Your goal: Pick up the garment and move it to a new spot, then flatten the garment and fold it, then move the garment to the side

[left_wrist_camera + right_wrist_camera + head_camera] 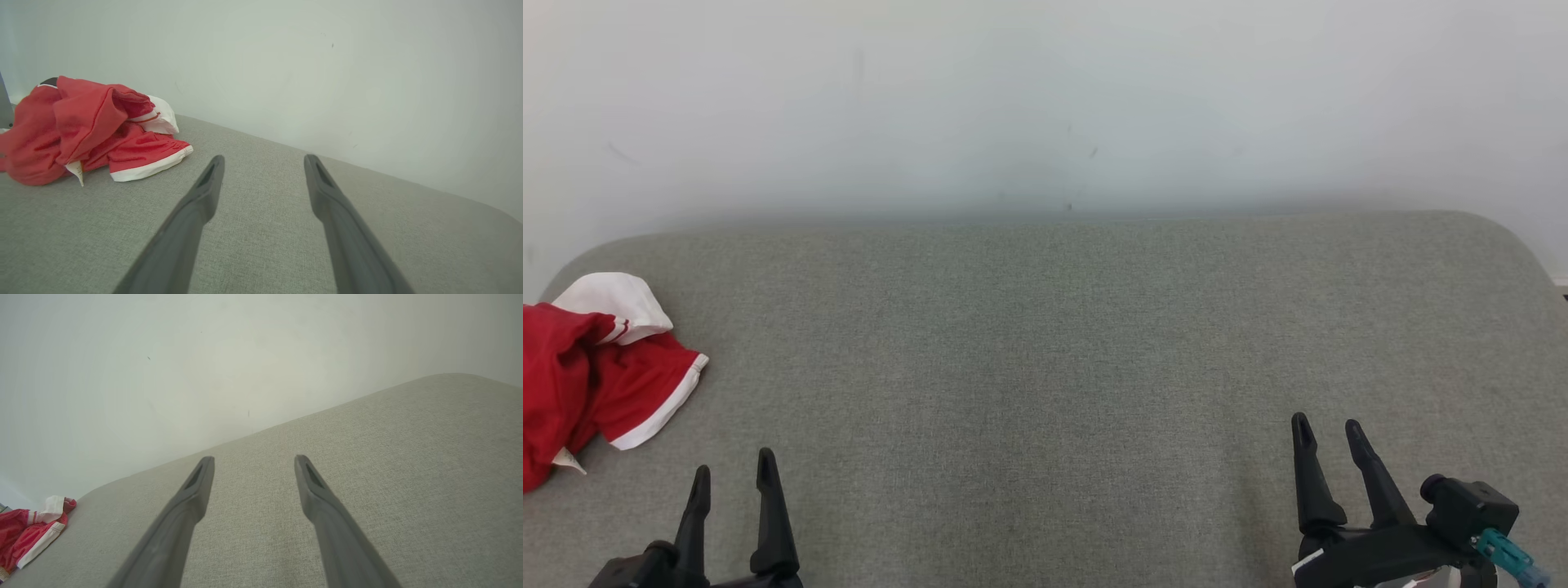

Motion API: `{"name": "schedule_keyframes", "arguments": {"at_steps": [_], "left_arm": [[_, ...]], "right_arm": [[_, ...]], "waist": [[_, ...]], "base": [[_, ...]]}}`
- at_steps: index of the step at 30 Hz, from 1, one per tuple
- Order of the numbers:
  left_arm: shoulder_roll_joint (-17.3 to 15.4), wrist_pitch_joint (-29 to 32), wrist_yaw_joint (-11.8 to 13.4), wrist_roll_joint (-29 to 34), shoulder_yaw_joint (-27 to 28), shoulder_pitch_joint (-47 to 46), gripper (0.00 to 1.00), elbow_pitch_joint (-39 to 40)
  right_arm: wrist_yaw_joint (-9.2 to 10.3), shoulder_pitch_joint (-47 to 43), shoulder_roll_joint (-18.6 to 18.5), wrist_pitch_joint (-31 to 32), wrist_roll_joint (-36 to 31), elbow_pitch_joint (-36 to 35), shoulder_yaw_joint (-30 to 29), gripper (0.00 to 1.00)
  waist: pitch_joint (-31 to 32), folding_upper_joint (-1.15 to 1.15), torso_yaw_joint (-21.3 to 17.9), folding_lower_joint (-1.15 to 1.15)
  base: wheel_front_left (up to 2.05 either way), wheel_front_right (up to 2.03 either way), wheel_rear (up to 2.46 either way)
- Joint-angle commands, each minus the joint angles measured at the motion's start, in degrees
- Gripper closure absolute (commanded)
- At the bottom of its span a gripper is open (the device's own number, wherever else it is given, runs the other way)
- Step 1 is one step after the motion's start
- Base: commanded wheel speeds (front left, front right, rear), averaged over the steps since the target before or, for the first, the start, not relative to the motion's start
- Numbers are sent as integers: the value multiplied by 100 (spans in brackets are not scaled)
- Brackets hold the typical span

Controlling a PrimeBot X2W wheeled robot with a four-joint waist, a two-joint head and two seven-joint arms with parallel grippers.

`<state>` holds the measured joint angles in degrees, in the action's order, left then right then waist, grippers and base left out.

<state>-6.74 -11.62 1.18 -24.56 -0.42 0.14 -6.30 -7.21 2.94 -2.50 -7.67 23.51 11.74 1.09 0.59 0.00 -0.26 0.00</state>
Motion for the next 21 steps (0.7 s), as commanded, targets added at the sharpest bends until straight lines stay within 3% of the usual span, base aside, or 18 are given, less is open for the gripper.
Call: {"name": "schedule_keyframes", "arguments": {"at_steps": [1,21], "left_arm": [[-41,-55,17,131,12,80,0,81],[-210,-103,-8,1014,25,206,0,-190]], "right_arm": [[-36,-26,-42,-65,-147,-75,24,0],[-32,-188,-47,-415,-1077,-92,19,0]], "waist": [[1,0,-2,0],[24,0,-50,0]], "base": [[0,0,0],[0,0,0]]}}
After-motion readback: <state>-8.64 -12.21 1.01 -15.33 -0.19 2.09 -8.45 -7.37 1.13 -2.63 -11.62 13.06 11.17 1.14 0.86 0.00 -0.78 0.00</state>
